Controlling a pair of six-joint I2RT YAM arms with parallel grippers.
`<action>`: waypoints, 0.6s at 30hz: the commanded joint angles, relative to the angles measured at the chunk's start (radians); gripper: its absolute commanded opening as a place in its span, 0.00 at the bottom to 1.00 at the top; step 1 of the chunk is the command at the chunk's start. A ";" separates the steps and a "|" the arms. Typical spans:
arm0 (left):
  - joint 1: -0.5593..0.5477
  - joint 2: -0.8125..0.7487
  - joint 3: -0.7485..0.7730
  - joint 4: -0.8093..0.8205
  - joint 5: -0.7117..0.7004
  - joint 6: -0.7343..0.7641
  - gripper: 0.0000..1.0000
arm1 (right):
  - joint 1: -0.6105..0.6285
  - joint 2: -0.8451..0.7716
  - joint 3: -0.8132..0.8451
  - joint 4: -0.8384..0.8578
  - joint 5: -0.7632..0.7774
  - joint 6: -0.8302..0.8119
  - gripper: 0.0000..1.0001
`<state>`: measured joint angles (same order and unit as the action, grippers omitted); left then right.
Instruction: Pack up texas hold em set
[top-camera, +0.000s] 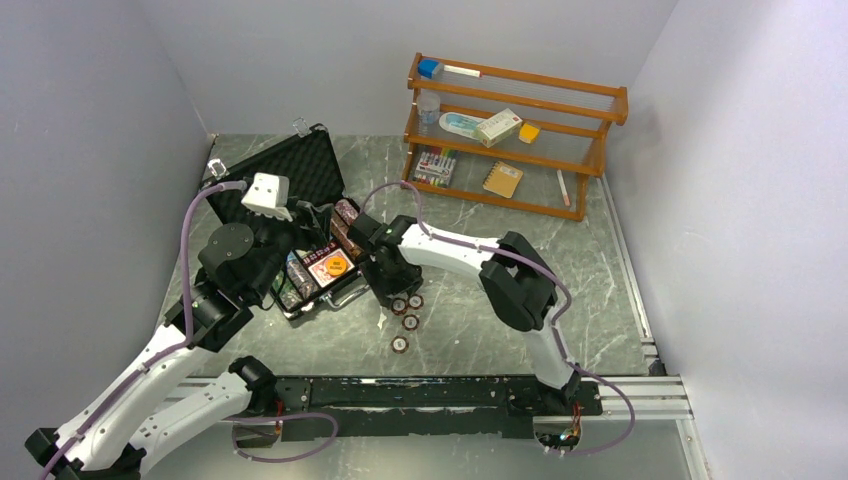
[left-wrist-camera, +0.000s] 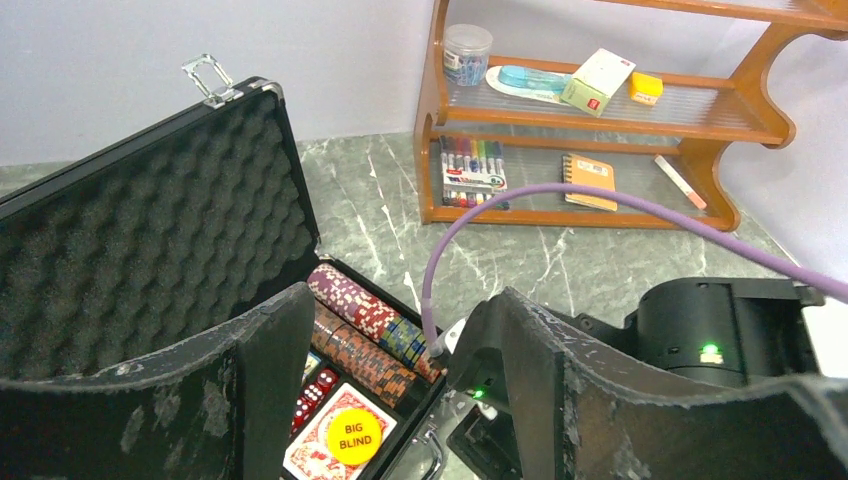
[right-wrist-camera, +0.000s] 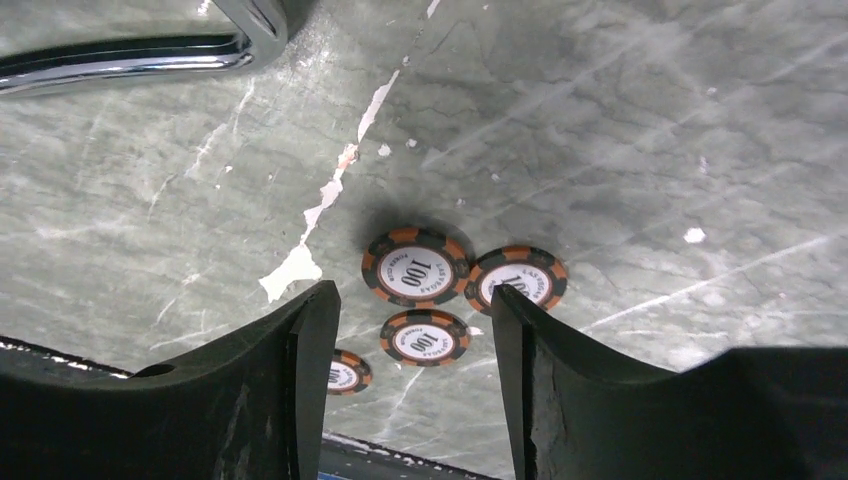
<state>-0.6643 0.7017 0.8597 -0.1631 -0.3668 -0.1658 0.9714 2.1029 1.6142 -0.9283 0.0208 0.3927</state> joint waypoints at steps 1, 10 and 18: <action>0.005 0.001 -0.004 0.005 -0.015 -0.008 0.72 | 0.000 -0.075 0.001 0.012 0.080 0.046 0.62; 0.005 0.002 -0.005 0.009 -0.014 -0.006 0.72 | -0.040 -0.164 -0.140 0.052 0.078 0.038 0.60; 0.005 0.010 -0.004 0.009 -0.015 -0.005 0.72 | -0.039 -0.165 -0.216 0.090 0.045 0.021 0.55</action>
<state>-0.6643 0.7071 0.8597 -0.1627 -0.3668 -0.1658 0.9298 1.9453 1.4052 -0.8734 0.0750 0.4248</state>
